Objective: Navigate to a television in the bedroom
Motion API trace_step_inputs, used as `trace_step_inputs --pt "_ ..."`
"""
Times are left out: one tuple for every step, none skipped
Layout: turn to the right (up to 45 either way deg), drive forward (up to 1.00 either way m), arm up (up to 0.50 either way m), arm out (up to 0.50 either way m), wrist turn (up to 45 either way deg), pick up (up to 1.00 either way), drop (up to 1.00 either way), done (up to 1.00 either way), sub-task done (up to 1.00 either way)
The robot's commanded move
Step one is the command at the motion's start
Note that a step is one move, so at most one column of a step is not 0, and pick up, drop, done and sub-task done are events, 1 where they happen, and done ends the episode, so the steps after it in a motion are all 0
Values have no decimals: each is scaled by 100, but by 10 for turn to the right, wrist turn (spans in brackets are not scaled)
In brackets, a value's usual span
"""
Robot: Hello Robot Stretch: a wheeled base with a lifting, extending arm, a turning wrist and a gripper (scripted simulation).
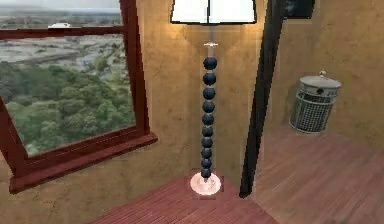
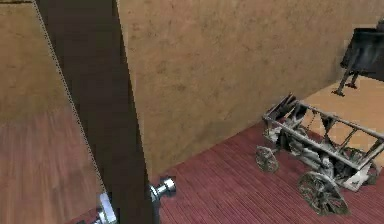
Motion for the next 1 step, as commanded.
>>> trace_step_inputs --pt "-450 0 0 0 0 0 0 0 0"
